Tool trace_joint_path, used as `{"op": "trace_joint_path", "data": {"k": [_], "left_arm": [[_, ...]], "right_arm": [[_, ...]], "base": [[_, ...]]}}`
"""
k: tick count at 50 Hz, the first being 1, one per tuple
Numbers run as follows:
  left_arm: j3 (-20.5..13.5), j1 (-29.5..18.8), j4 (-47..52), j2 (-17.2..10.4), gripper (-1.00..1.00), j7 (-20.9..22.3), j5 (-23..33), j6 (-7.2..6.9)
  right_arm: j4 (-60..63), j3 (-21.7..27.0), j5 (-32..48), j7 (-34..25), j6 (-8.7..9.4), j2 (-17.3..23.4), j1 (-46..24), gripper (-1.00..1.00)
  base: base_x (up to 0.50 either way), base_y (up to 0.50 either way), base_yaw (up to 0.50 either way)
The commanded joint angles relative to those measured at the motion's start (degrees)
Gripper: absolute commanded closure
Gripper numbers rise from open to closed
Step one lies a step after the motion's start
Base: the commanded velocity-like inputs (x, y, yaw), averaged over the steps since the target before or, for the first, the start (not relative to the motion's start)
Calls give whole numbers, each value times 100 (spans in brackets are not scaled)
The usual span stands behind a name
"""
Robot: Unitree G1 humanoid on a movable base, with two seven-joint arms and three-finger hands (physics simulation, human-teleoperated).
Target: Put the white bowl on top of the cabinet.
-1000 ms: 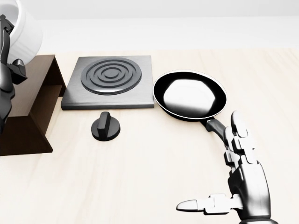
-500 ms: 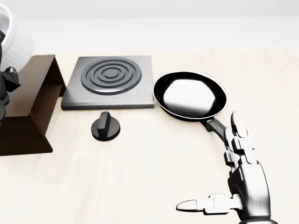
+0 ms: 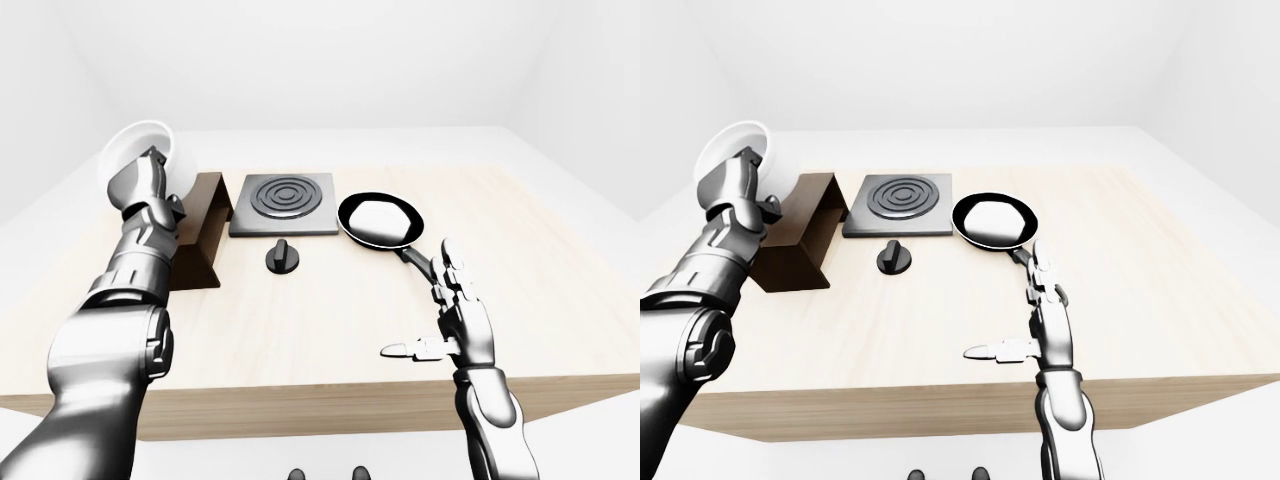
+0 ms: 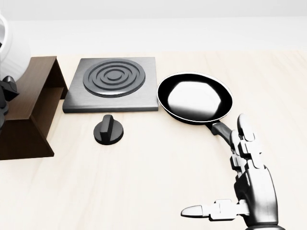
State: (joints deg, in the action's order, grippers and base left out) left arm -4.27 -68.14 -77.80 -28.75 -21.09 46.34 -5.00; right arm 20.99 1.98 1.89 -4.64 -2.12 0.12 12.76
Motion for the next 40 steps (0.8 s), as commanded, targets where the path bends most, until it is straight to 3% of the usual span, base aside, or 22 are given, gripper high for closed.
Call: {"op": "trace_joint_path", "data": {"k": [1,20,40], "left_arm": [[102,-46,143,1,100,-248,384,0],[84,47,75,90,100,-340,452,0],[13,97,31,-12,100,-424,509,0]], "right_arm": [[-43,-12,17,11,-11,-3,-23,-100],[-137,-41,45,33,-51,5,-54,-100],[-191,-46,53,47,-79,14,-71,-100]], "base": [[0,0,0],[0,0,0],[0,0,0]]}}
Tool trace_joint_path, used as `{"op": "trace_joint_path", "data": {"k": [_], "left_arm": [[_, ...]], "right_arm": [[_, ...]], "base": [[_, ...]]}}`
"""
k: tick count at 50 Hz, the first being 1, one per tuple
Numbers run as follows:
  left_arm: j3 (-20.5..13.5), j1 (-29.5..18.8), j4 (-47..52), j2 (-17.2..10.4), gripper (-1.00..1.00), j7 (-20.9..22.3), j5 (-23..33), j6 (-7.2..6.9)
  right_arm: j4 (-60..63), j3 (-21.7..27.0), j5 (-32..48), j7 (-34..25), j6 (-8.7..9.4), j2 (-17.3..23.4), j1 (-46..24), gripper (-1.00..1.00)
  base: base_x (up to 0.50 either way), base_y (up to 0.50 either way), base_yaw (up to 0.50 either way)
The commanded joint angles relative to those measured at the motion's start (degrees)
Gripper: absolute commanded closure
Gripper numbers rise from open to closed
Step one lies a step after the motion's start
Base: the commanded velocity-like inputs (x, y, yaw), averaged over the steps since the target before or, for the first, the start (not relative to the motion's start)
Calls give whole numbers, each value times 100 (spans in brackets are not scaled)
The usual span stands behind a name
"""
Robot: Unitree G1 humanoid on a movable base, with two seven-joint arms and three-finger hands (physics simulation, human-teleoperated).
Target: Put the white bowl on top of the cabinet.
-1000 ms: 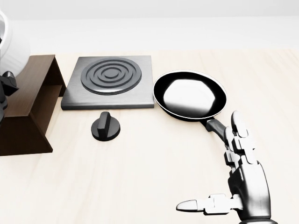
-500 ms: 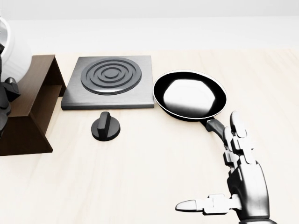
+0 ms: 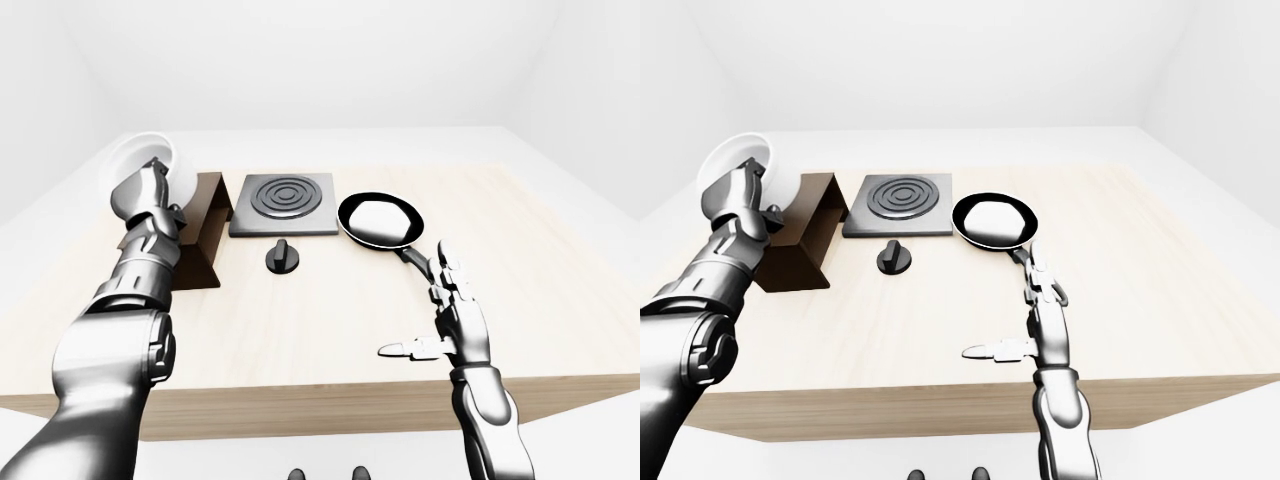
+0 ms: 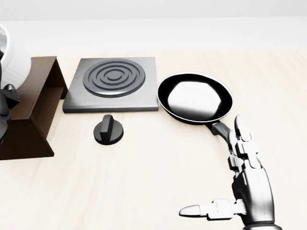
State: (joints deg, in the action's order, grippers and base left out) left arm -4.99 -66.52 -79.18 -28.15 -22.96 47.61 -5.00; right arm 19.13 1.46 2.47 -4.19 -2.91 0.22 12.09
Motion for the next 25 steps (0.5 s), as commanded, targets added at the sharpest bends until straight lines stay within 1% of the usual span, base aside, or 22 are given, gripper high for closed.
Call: {"op": "trace_joint_path", "data": {"k": [1,12,25], "left_arm": [[77,-60,169,-84,100,-233,376,0],[67,-59,171,-126,100,-252,372,0],[77,-41,168,-87,100,-264,377,0]], "right_arm": [[-2,2,-3,0,-2,4,1,-100],[24,-13,14,3,3,0,16,-100],[48,-11,7,-3,14,1,25,-100]], "base": [[0,0,0],[0,0,0],[0,0,0]]}}
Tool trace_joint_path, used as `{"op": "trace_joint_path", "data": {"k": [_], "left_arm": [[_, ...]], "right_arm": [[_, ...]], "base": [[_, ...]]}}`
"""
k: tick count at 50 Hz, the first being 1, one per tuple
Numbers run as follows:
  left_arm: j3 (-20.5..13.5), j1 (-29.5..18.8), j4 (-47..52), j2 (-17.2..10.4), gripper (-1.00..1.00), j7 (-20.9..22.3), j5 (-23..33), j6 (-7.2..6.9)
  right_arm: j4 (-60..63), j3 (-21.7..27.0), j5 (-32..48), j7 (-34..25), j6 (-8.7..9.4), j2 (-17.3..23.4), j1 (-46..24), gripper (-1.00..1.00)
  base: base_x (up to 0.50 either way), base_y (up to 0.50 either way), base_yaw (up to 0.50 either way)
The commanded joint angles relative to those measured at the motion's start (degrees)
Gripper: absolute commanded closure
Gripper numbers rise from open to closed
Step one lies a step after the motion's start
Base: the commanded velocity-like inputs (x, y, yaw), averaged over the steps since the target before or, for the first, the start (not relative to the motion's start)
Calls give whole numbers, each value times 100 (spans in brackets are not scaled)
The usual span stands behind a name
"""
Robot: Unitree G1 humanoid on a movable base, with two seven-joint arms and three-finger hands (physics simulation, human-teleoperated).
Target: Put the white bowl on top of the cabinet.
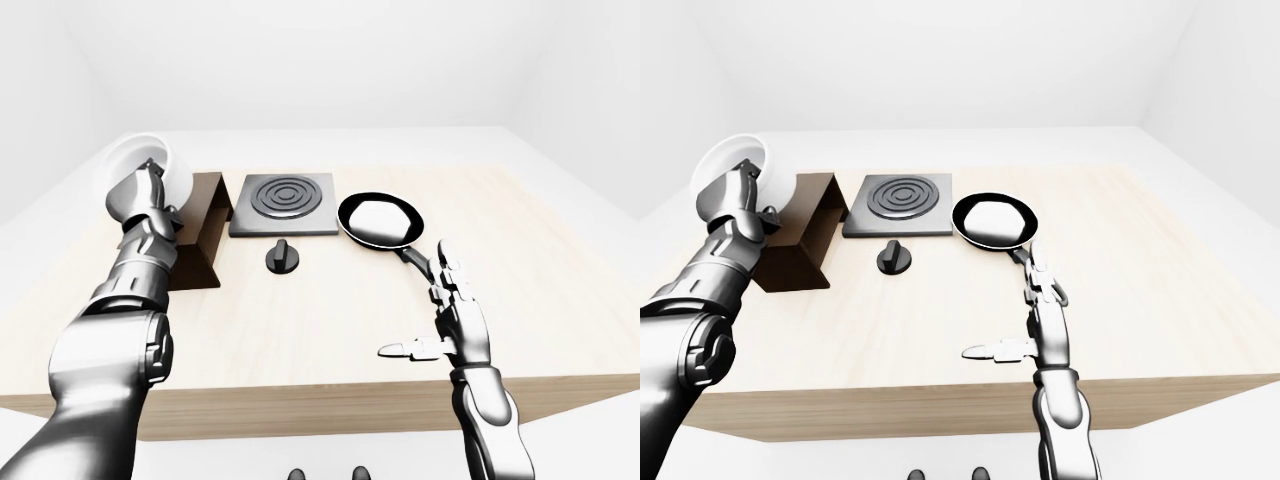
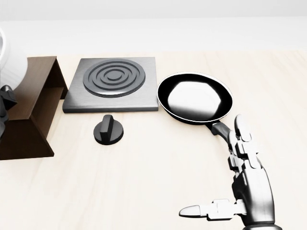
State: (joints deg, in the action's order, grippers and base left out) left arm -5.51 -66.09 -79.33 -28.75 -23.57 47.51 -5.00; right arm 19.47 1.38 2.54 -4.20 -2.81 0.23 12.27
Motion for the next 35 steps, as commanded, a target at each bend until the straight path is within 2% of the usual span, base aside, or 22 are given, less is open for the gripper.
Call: {"op": "trace_joint_path", "data": {"k": [1,35], "left_arm": [[151,-46,162,36,100,-239,411,0],[114,69,137,104,100,-271,435,0]], "right_arm": [[19,5,-7,-6,9,3,5,-100],[64,9,-24,-25,-3,-2,38,-100]], "base": [[0,0,0],[0,0,0]]}}
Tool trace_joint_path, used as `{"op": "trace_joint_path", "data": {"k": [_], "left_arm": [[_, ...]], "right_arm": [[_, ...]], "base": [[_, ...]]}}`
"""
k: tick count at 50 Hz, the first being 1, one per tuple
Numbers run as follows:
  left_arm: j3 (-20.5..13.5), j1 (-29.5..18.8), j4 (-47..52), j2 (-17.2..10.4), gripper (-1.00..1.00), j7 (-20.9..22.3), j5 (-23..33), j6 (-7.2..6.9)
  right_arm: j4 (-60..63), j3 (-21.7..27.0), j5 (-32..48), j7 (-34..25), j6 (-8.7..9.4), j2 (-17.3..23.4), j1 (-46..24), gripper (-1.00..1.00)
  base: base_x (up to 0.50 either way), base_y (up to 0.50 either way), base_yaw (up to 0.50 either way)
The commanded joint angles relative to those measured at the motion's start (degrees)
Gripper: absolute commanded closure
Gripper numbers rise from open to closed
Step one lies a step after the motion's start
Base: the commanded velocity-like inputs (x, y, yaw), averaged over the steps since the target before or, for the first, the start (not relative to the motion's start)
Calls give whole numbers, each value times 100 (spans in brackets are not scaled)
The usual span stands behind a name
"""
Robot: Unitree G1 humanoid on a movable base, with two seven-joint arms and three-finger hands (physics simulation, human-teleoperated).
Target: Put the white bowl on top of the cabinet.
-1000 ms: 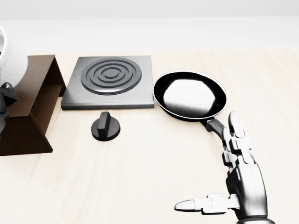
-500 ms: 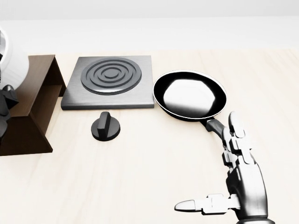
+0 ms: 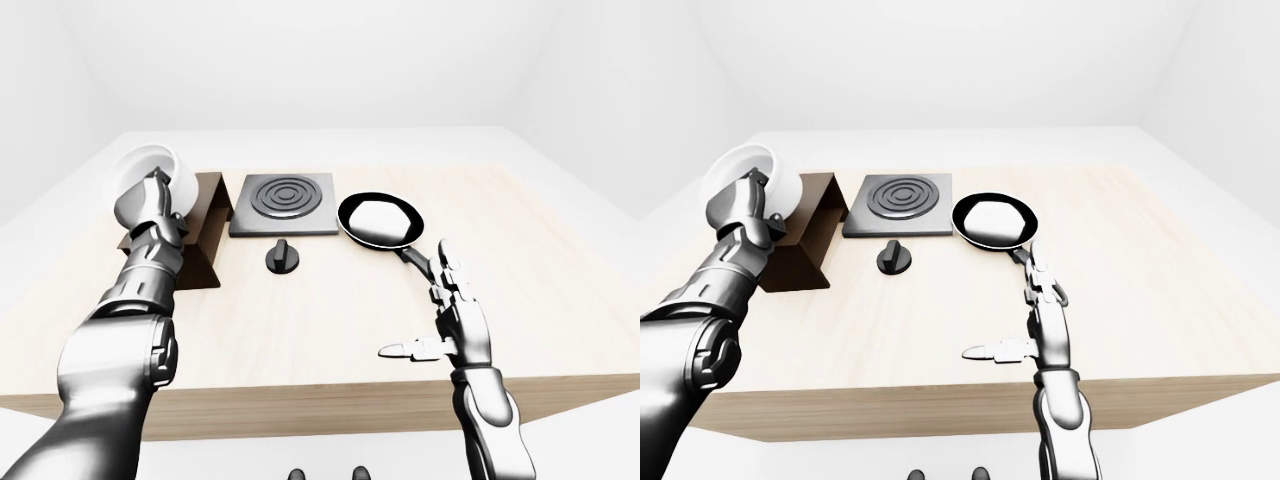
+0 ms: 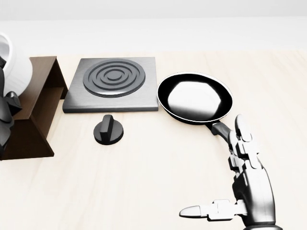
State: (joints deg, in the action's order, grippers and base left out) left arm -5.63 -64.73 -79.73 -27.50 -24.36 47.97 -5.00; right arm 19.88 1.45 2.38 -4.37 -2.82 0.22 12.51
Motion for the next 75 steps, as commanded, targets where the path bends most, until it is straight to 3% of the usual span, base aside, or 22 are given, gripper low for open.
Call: {"op": "trace_joint_path", "data": {"k": [1,38,40,41,42,73,75], "left_arm": [[122,-45,175,-13,100,-202,385,0],[117,-3,159,8,100,-201,422,0],[116,4,158,8,-47,-207,425,0],[116,4,158,8,-47,-208,425,0],[117,15,159,10,-100,-202,428,0],[117,62,167,24,-100,-208,408,0],[61,85,293,-41,-100,-326,227,0]], "right_arm": [[0,-1,-4,-10,-25,-1,17,-100],[-20,-48,25,-6,-36,3,19,-100],[-5,-44,21,-10,-35,5,28,-100],[-4,-44,21,-11,-34,5,28,-100],[-2,-44,21,-10,-35,4,31,-100],[-48,-60,29,-21,-63,6,21,-100],[-101,-42,26,-15,-62,10,-28,-100]], "base": [[0,0,0],[0,0,0],[0,0,0],[0,0,0],[0,0,0],[0,0,0],[0,0,0]]}}
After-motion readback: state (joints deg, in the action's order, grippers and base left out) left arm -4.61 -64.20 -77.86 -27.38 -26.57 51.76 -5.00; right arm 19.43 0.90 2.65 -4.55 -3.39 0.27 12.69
